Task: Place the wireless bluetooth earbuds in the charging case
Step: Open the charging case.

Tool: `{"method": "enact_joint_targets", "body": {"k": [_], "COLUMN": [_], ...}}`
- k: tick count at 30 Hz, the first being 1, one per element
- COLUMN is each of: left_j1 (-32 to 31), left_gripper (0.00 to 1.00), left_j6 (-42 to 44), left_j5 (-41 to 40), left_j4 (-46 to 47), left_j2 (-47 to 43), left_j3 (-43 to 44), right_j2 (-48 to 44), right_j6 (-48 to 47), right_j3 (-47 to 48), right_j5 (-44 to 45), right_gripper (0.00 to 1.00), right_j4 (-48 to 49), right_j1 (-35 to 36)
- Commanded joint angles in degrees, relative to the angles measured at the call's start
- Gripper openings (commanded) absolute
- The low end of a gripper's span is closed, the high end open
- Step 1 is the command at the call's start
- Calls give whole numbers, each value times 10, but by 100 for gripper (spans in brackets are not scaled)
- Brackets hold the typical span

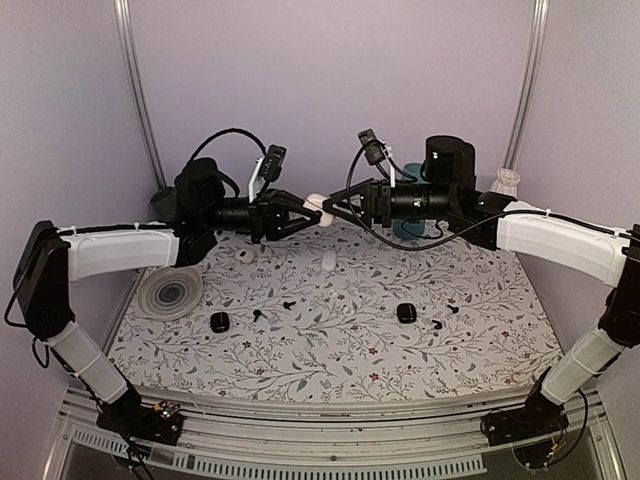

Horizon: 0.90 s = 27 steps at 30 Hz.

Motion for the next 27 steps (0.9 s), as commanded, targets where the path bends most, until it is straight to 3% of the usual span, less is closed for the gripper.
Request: {"method": "enact_joint_targets", "body": {"k": [1,15,27], "left_j1": [-3,-6,-16], "left_gripper": [0,0,0], "left_j6": [29,13,19], "left_j5": [14,21,43], "left_j4": [-13,-9,-14], "left_j2": [-15,-15,-20], "left_j3": [6,18,23], "right_j2": [-19,-18,-26], "right_j6": [-2,-37,-31], "right_j3": [-6,1,-1], "right_j5": [24,16,94], "right_gripper": [72,79,81], "right_j4": [18,-24,-40], "right_j1": [0,1,-6]}}
